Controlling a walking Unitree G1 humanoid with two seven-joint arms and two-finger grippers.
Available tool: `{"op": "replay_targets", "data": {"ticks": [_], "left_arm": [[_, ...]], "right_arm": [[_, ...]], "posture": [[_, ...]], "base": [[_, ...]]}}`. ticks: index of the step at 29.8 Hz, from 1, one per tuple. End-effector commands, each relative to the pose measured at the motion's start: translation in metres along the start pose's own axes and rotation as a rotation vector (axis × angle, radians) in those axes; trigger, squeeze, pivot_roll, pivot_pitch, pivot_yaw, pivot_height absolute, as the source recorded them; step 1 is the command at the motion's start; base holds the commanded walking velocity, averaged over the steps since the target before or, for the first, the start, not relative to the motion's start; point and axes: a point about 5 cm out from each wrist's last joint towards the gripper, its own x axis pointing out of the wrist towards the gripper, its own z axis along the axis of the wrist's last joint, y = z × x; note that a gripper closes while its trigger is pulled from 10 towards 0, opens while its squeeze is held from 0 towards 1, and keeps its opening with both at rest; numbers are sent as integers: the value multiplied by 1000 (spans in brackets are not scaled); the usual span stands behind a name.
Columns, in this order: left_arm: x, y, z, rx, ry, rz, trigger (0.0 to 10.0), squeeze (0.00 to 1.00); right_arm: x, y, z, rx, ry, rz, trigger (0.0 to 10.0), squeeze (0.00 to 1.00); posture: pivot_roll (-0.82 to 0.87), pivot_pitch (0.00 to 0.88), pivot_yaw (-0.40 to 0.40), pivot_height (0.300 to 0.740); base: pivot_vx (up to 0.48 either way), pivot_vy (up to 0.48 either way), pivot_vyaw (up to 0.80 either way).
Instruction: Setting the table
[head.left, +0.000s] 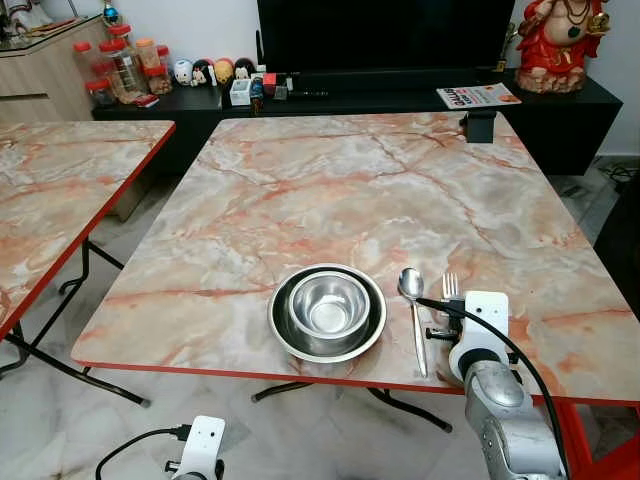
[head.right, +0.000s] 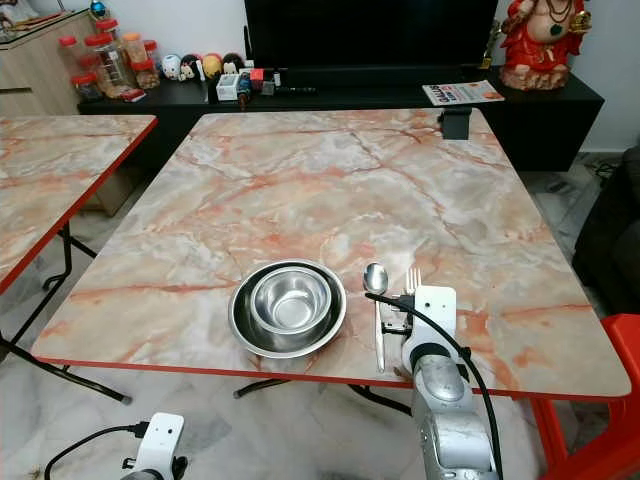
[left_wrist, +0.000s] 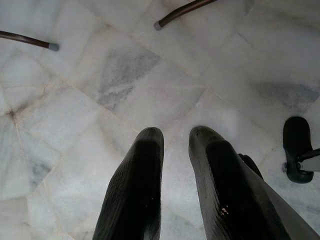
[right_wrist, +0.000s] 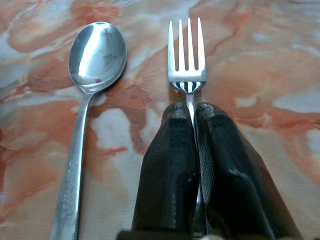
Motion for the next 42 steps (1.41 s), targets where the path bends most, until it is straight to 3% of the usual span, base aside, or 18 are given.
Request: {"op": "replay_targets", "data": {"ticks": [1,15,17,18,20,22,38,39,40,42], "left_arm": [[0,3,-2,12,18,0,10000,0],[0,3,-3,15,20,-1,10000,0],[-1,4,-3,14,21,1,10000,0],[-1,4,-3,14,21,1,10000,0],[-1,4,-4,15,23,2,10000,0],[-1,4,-4,16,23,2,10000,0],[0,4,-2,18,18,2,10000,0],[0,4,-2,17,18,2,10000,0],[0,4,-1,16,17,3,10000,0],[0,5,-1,14,16,4,10000,0]], "right_arm": [[2,-1,1,0,-10,-9,10000,0],[4,1,-3,4,-5,-7,10000,0],[4,2,-2,7,-11,-14,10000,47],[4,2,-2,10,-13,-17,10000,380],[4,2,-1,20,-15,-18,10000,953],[5,2,-1,20,-18,-19,10000,1000],[6,2,2,23,-33,-26,10000,1000],[6,2,3,26,-43,-26,10000,780],[6,3,6,36,-67,-28,10000,0],[4,1,20,76,-162,-44,10000,0]], "posture": [[-132,0,69,740],[-128,0,69,740],[-128,0,69,740],[-128,0,69,740],[-128,0,70,740],[-128,0,70,740],[-125,0,71,740],[-124,0,71,740],[-123,0,71,740],[-125,0,72,740]], "base": [[0,0,0],[0,0,0],[0,0,0],[0,0,0],[0,0,0],[0,0,0],[0,0,0],[0,0,0],[0,0,0],[0,0,0]]}}
